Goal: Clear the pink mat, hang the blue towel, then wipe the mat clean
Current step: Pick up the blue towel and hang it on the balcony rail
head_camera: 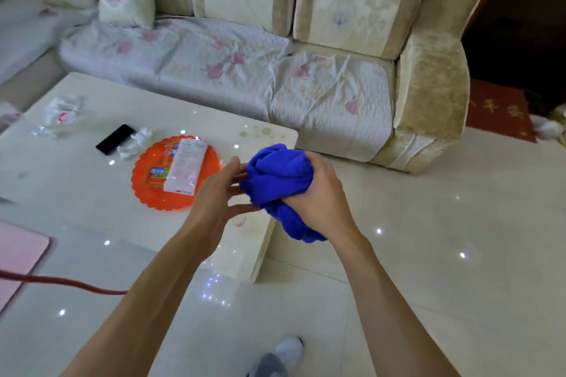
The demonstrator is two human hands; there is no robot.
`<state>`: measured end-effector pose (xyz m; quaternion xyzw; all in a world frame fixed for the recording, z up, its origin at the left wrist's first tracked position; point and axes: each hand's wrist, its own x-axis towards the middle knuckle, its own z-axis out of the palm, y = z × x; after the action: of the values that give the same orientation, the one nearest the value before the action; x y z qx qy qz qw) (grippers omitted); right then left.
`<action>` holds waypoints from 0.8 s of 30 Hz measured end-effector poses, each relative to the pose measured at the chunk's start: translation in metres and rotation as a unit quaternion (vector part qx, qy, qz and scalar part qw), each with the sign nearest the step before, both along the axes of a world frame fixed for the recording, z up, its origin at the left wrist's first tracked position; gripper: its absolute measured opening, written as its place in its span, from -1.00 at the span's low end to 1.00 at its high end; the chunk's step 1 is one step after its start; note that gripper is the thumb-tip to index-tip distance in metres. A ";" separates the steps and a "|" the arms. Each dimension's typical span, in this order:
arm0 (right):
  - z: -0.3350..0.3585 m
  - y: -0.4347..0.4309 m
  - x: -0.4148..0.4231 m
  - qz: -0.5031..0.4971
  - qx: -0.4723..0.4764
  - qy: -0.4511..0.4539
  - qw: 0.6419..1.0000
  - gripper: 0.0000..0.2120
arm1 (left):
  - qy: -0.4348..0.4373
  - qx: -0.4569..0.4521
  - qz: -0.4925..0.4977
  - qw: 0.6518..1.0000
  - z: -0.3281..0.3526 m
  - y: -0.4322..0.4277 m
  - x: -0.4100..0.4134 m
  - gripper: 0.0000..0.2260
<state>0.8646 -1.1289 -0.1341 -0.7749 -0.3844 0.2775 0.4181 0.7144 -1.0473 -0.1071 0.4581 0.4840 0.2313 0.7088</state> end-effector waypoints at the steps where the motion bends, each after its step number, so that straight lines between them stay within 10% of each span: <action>1: 0.002 0.008 -0.010 0.021 -0.002 -0.015 1.000 -0.49 | 0.000 0.004 0.014 1.000 0.004 0.003 -0.011 -0.69; 24: 0.022 0.119 -0.492 0.390 -0.008 -0.105 0.915 -0.56 | -0.043 0.012 0.327 0.944 0.032 -0.014 -0.530 -0.69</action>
<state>0.3723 -1.0104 -0.1119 -0.5915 -0.6954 0.3387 0.2275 0.1848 -1.0616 -0.0753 0.2732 0.5730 0.4758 0.6088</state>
